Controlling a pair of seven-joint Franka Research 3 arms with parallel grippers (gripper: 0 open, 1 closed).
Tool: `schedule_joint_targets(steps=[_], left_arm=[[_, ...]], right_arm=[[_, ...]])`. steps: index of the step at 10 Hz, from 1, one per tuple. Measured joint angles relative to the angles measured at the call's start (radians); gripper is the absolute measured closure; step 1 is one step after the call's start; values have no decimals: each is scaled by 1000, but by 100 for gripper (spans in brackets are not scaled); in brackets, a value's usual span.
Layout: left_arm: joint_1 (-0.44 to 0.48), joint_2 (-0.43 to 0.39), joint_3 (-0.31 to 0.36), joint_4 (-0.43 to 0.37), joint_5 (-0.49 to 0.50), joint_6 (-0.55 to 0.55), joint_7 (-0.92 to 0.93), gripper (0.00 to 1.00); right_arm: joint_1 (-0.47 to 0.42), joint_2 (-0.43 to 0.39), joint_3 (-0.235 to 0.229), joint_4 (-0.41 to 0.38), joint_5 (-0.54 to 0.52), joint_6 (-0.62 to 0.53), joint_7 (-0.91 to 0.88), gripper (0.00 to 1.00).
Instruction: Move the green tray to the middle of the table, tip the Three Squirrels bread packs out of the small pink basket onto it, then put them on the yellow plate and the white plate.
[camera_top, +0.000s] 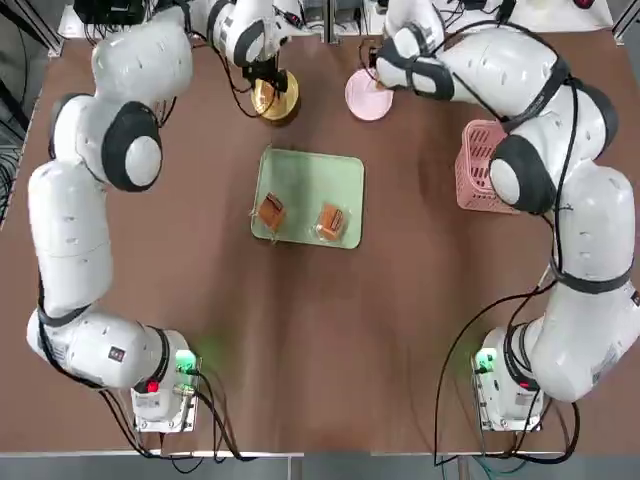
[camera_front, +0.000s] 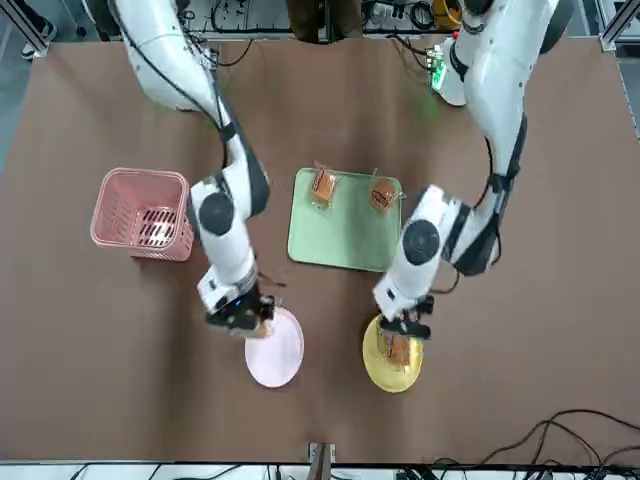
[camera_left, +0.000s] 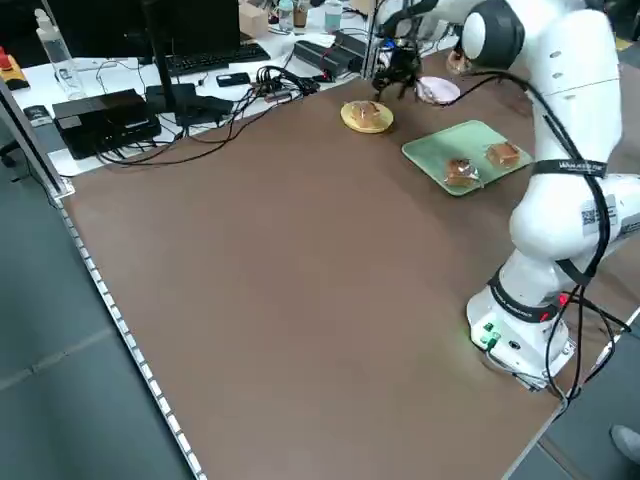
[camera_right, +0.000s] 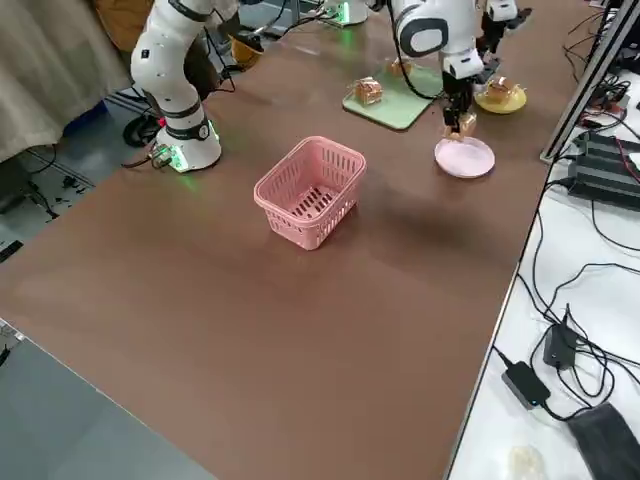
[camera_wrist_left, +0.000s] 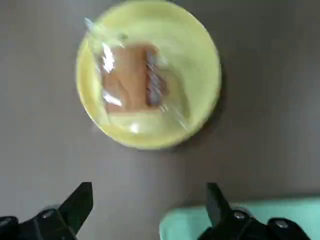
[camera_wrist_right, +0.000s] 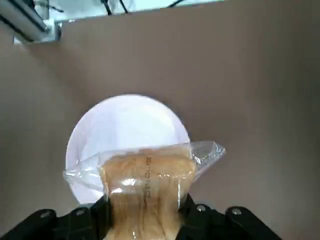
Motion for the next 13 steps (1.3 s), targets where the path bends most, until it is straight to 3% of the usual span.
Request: schedule_joint_targets(steps=[2,4,8,10,12,13], left_arm=[[92,-143,-166,-216,0,-11,8,0],[132,-205,-285,-392,0,22,8,0],[133,-291,-328,-721,22,296,23,0],[132,-330,-329,-786,45,312,29,0],[135,-347,-328,-800,45,310,70,0],[139,-347,-328,-803,45,310,83,0]], right_arm=[[-3,116,15,136,0,15,0,52],[-32,215,57,222,0,119,-26,52],[-95,265,109,234,0,151,-167,56],[-73,269,119,217,0,141,-167,56],[-68,267,119,208,0,106,-167,55],[-70,259,119,208,0,69,-168,42]])
